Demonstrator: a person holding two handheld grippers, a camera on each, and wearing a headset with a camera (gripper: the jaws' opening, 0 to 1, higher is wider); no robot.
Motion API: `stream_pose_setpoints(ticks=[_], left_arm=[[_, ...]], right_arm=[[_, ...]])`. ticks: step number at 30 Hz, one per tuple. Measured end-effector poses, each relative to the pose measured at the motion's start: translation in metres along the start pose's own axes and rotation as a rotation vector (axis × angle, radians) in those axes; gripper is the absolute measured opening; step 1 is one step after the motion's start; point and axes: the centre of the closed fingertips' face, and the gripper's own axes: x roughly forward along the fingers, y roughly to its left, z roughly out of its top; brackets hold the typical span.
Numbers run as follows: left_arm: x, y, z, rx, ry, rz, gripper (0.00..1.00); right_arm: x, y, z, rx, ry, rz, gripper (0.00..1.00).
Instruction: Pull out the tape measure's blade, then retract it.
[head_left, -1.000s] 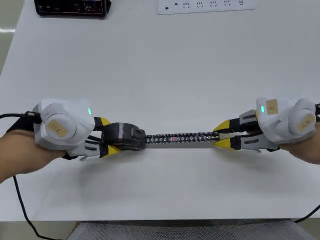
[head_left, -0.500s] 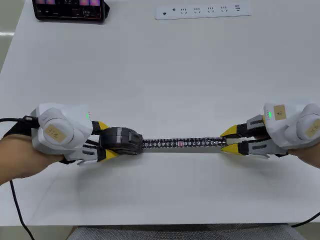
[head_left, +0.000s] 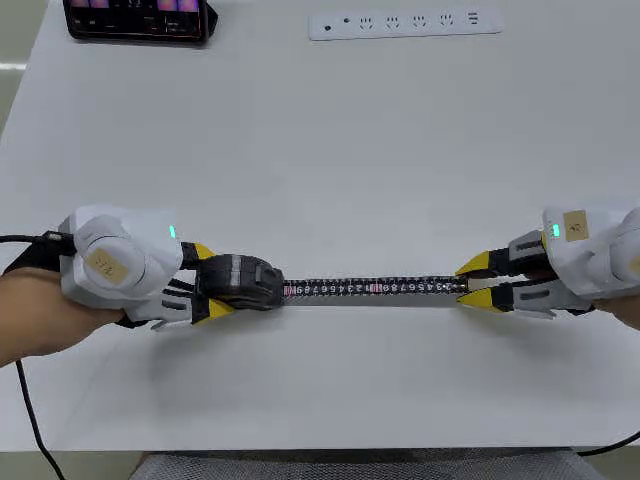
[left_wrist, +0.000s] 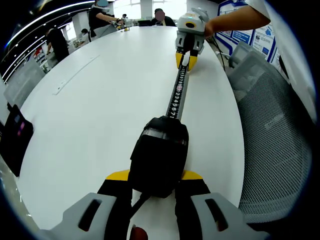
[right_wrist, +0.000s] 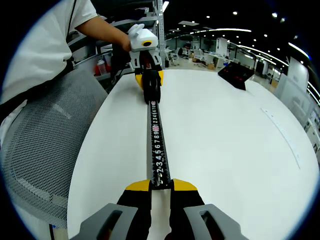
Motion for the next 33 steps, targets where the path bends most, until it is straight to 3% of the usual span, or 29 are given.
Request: stream_pose_setpoints(ticks=[33], left_arm=[[0.0,-0.001,0.002,-0.002,0.0,0.0,0.28]], right_arm=[[-0.032,-0.004,-0.038,0.014,0.089,-0.02,0.09]])
